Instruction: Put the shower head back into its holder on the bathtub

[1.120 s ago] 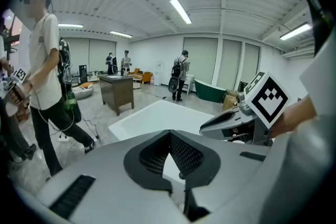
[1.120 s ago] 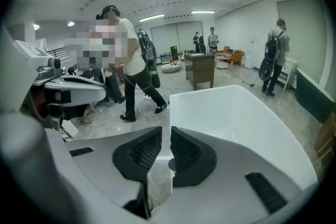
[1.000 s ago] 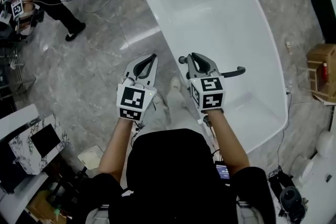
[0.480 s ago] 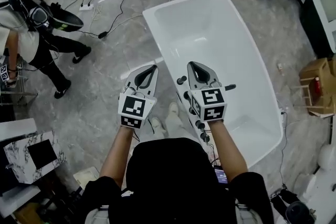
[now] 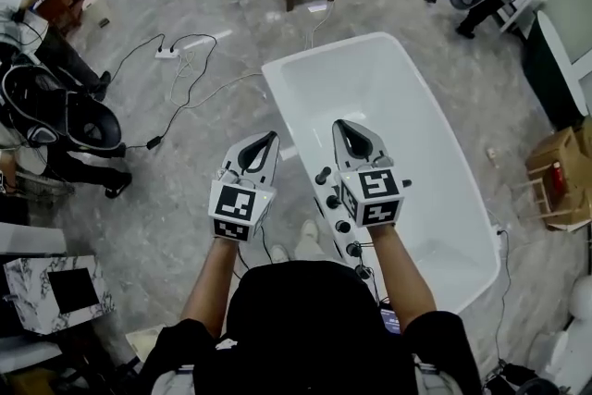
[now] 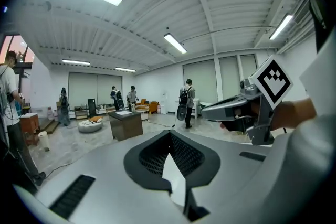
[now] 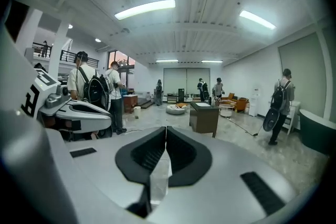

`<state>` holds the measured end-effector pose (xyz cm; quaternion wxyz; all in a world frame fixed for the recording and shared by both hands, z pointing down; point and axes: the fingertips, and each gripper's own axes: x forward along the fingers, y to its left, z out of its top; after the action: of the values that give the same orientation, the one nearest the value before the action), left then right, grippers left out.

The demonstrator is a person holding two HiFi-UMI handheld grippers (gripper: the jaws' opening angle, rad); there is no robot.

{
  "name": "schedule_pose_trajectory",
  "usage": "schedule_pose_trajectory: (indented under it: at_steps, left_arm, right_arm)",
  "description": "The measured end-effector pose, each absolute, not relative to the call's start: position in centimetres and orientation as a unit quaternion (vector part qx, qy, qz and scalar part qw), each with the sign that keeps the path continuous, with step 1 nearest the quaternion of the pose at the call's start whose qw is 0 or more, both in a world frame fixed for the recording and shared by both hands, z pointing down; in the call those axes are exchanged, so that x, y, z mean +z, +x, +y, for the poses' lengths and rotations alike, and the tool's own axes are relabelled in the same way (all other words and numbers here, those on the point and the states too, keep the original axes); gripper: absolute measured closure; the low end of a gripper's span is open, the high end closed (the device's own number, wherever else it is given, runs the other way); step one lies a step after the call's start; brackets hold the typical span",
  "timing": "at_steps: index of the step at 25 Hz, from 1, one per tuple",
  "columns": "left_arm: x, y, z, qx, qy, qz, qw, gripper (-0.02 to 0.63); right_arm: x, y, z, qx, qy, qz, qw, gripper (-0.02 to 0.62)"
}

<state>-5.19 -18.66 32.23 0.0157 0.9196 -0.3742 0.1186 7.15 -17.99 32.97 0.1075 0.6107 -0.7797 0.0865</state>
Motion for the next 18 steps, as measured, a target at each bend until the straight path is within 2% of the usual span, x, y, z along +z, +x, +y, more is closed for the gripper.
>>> schedule_pose_trajectory:
  at_steps: [9, 18]
  left_arm:
    - [26.4, -4.5, -18.2, 0.078, 0.924, -0.374, -0.023, 0.592]
    - [23.0, -3.9, -17.6, 0.053, 0.929, -0.360, -0.067, 0.592]
  right_arm:
    - [26.5, 7.0, -17.7, 0.035, 0.611, -0.788, 0.071, 0.572]
    - [23.8, 7.3, -17.2, 0.003, 0.618, -0.784, 0.054, 0.572]
